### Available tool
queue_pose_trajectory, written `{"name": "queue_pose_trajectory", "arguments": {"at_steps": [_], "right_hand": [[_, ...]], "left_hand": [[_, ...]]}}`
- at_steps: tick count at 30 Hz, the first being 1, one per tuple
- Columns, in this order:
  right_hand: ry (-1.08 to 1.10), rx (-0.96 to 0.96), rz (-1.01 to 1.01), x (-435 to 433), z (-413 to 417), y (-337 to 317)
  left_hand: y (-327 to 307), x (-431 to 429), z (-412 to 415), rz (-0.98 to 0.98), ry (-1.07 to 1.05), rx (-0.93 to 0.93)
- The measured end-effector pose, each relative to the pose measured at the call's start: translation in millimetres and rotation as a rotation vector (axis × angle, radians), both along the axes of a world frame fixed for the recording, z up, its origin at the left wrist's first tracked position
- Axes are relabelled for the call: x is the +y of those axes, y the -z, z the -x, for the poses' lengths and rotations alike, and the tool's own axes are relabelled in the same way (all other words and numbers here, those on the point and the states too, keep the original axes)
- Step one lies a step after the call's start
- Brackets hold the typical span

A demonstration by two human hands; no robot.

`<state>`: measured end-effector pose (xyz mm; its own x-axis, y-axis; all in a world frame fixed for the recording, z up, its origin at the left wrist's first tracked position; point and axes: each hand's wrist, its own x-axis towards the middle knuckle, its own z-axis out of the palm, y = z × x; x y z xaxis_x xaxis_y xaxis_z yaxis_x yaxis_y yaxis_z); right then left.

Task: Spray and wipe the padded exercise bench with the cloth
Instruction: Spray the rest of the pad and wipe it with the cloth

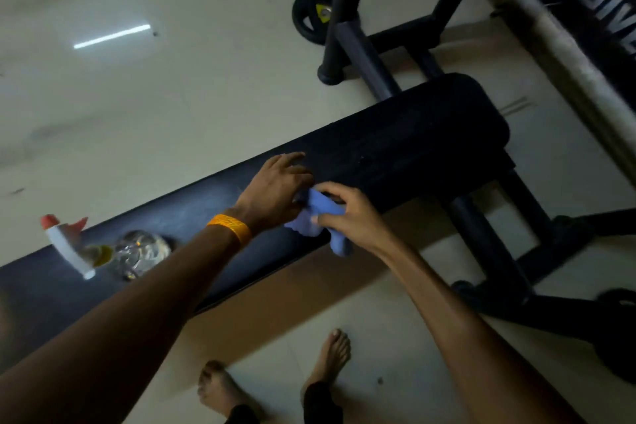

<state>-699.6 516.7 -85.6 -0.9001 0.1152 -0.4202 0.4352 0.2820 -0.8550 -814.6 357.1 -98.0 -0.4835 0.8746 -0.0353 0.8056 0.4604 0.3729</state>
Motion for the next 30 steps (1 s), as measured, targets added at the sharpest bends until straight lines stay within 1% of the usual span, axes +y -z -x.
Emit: {"name": "queue_pose_trajectory", "arguments": {"at_steps": [2, 3, 6, 9, 12, 14, 16, 18, 20, 23, 25, 28, 30], "right_hand": [[0.043, -0.001, -0.049, 34.5, -10.0, -8.1], [0.050, -0.020, -0.106, 52.3, -15.6, -11.1], [0.036, -0.127, -0.349, 103.1, -31.7, -11.8], [0.128, -0.155, -0.440, 147.0, -40.0, -7.7], [0.226, -0.126, -0.466, 182.3, -36.3, -7.5], [0.310, -0.106, -0.469, 206.2, -30.1, -7.7], [0.394, -0.068, -0.487, 231.9, -23.1, -7.7], [0.456, -0.041, -0.534, 256.1, -14.6, -7.5], [0.538, -0.025, -0.637, 276.9, -4.7, -11.2], [0.668, 0.042, -0.791, 301.1, 13.9, -20.4], [0.735, 0.102, -0.872, 312.5, 20.6, -20.8], [0.749, 0.166, -0.956, 321.1, 20.6, -6.8], [0.635, 0.109, -0.965, 319.5, 15.8, 18.0]], "left_hand": [[-15.2, 25.9, 6.5, -0.007, -0.024, -0.012], [-21.6, 39.9, 7.9, -0.016, -0.061, -0.020], [-33.2, 81.1, 9.8, -0.058, -0.119, 0.031], [-40.6, 118.7, 15.4, -0.074, -0.144, 0.062], [-41.1, 154.4, 23.4, 0.003, -0.126, 0.014], [-39.8, 175.2, 35.9, 0.108, -0.121, -0.058], [-34.6, 196.4, 53.1, 0.189, -0.075, -0.087], [-27.5, 221.2, 69.4, 0.153, -0.060, -0.115], [-22.5, 251.2, 84.0, 0.056, -0.083, -0.129], [-24.6, 298.3, 102.7, -0.133, -0.106, -0.099], [-21.2, 325.1, 111.5, -0.216, -0.082, -0.063], [1.4, 348.5, 121.2, -0.233, -0.086, -0.002], [27.8, 348.5, 121.4, -0.153, -0.092, -0.004]]}}
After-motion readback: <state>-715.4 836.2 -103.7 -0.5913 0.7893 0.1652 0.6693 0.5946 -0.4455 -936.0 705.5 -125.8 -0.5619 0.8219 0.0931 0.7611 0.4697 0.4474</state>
